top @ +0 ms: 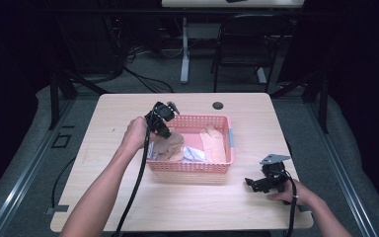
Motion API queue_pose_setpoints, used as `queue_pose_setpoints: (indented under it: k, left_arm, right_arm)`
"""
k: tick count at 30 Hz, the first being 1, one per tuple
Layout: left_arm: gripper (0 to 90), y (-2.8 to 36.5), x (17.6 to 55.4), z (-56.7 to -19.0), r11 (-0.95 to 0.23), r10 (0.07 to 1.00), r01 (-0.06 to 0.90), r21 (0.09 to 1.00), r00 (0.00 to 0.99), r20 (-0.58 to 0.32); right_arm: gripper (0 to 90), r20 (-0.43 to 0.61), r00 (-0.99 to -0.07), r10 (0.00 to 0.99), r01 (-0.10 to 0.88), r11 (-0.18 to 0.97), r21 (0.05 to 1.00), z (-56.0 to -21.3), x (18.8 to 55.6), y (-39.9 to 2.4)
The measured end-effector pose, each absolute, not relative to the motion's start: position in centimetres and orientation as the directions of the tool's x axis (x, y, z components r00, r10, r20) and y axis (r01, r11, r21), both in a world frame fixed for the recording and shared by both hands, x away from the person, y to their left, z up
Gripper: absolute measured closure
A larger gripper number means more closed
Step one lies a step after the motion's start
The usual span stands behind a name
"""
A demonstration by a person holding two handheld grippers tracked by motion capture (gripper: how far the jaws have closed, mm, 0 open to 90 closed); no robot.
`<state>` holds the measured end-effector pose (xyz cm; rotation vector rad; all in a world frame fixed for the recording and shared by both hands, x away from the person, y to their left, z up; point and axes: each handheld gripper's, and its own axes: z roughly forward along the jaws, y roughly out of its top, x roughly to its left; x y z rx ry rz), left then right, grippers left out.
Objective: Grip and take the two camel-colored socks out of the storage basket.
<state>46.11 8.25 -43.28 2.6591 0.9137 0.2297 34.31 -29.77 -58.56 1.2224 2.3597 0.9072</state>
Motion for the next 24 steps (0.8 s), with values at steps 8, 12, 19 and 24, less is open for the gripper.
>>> queue_pose_setpoints:
  k: [8,12,19,24]
  left_arm:
    - [84.9,8.3,46.1,-41.8,-0.751,0.611,0.563,0.345,0.791,0.04]
    - [84.9,8.8,46.0,-41.2,-0.751,0.613,0.561,0.348,0.788,0.053]
    - [84.9,9.8,45.9,-39.9,-0.741,0.62,0.569,0.356,0.783,0.039]
    - [84.8,10.1,45.7,-38.6,-0.733,0.622,0.564,0.381,0.782,0.037]
  right_arm:
    - [0.0,-0.002,-0.577,0.817,0.606,0.429,0.67,-58.6,34.3,-29.8]
    - [0.0,-0.001,-0.576,0.817,0.606,0.428,0.671,-58.6,34.3,-29.8]
    - [0.0,-0.006,-0.578,0.816,0.605,0.433,0.668,-58.5,34.3,-29.8]
    - [0.0,-0.006,-0.577,0.817,0.605,0.433,0.668,-58.5,34.3,-29.8]
